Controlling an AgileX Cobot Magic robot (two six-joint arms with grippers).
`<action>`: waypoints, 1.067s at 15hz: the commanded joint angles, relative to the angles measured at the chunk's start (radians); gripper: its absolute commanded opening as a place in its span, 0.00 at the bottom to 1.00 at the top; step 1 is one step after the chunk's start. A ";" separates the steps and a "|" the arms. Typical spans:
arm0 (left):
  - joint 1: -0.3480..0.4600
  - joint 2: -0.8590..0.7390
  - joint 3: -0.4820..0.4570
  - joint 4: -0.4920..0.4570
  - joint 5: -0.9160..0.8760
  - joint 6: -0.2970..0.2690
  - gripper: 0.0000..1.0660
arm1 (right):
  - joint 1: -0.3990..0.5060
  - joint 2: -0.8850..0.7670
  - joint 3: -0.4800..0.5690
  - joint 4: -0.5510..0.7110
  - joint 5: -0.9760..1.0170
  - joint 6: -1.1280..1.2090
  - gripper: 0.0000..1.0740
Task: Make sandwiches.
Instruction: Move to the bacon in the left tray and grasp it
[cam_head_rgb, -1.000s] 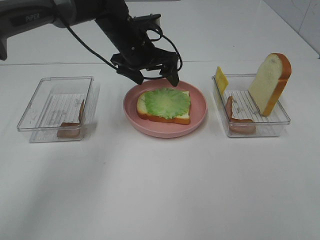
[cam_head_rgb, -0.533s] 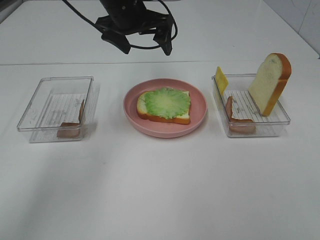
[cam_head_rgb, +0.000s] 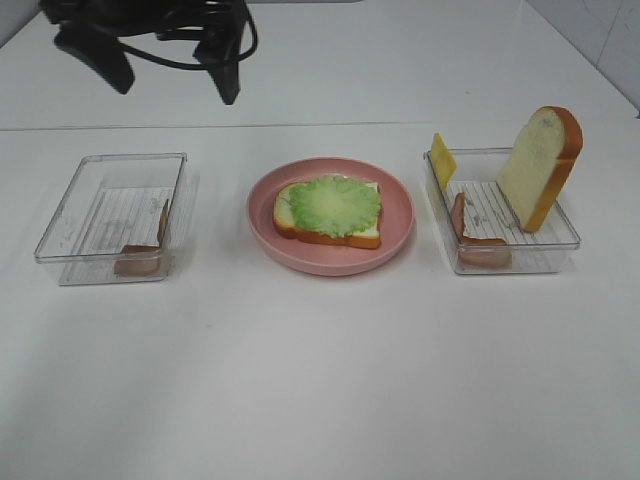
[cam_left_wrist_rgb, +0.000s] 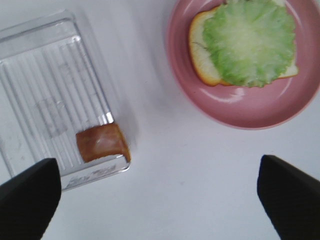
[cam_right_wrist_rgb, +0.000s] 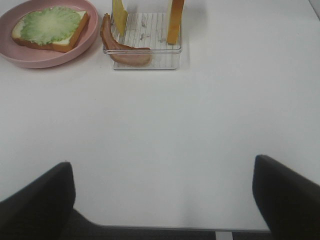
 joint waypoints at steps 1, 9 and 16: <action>0.056 -0.005 0.067 0.004 0.092 -0.050 0.96 | -0.005 -0.028 0.003 0.006 -0.007 -0.011 0.88; 0.065 0.162 0.074 -0.042 0.091 -0.092 0.96 | -0.005 -0.028 0.003 0.006 -0.007 -0.011 0.88; 0.065 0.270 0.077 -0.029 0.094 -0.112 0.96 | -0.005 -0.028 0.003 0.006 -0.007 -0.011 0.88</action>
